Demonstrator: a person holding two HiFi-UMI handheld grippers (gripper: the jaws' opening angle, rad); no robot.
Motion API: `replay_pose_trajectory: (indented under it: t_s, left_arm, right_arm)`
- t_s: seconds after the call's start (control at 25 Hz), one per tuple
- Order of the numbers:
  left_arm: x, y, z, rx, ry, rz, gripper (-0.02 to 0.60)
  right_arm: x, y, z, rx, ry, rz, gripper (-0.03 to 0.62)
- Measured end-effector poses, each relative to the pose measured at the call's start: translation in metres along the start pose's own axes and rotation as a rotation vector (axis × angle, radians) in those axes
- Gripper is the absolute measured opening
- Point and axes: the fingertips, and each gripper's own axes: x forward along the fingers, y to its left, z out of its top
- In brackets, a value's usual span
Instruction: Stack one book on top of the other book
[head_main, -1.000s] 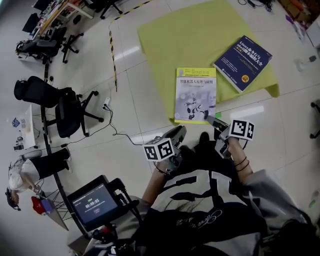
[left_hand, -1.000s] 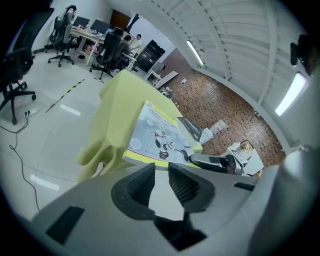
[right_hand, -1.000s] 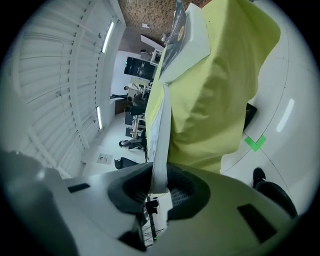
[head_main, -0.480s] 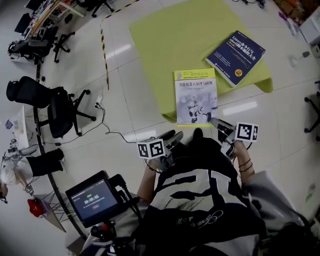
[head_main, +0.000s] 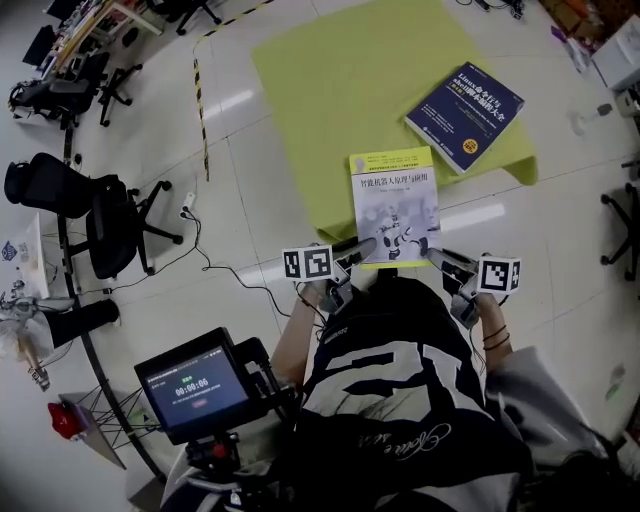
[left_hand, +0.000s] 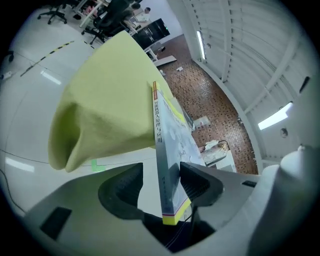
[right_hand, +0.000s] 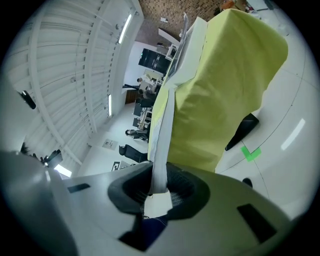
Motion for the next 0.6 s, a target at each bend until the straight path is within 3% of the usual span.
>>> replay_pose_trajectory:
  t_s: [0.2, 0.4, 0.6]
  left_arm:
    - [0.012, -0.008, 0.007, -0.026, -0.041, -0.026, 0.222]
    - [0.012, -0.022, 0.014, 0.122, -0.018, 0.04, 0.163]
    - [-0.012, -0.057, 0.031, 0.234, -0.104, 0.076, 0.143]
  right_arm:
    - [-0.001, 0.0, -0.003, -0.043, 0.003, -0.037, 0.069]
    - [-0.003, 0.012, 0.0, -0.128, -0.01, -0.086, 0.071]
    - [-0.006, 0.048, 0.003, -0.221, -0.031, -0.068, 0.084]
